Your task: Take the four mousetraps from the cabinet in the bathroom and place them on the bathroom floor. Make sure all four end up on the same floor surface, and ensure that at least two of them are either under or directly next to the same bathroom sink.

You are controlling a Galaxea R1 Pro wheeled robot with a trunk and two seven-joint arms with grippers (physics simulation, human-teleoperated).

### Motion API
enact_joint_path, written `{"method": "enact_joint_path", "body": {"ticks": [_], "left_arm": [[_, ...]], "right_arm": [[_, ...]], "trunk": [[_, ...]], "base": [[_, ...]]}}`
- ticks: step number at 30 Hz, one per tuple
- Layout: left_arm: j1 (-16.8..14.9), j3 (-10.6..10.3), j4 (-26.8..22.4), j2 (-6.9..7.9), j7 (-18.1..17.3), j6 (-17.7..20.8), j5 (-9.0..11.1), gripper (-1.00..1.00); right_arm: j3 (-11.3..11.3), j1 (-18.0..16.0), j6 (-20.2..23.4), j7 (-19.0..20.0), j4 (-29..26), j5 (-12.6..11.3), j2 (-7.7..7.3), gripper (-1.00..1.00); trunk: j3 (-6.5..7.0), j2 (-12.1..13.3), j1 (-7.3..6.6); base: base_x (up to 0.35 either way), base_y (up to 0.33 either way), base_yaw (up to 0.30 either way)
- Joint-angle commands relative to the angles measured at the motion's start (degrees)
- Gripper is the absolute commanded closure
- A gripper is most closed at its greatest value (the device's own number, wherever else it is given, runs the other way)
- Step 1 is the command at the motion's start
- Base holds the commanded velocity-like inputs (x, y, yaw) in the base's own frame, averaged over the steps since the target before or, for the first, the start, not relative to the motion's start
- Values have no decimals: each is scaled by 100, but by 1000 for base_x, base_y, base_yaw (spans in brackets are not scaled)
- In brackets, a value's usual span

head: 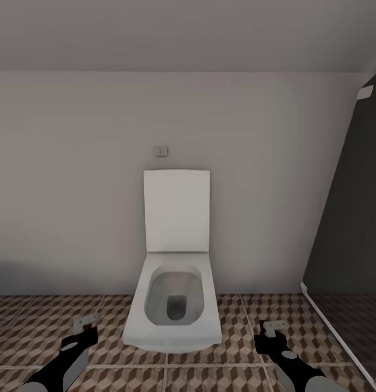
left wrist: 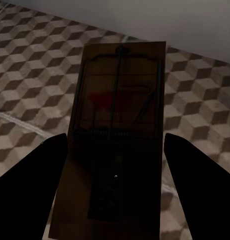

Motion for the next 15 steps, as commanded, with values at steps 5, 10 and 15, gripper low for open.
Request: {"method": "enact_joint_path", "body": {"ticks": [5,10,15], "left_arm": [[-3,-49,-6,2,39,-16,51,100],[-3,-49,-7,4,39,-19,51,100],[-3,-49,-6,17,39,-19,51,100]], "right_arm": [[-50,-4,-23,25,5,43,1,100],[-50,-4,-22,25,5,43,1,100],[-50,-4,-18,25,5,43,1,100]], "trunk": [[-100,-166,90],[-211,-172,103],[-322,-179,115]], "base": [[0,0,0],[0,0,0],[0,0,0]]}}
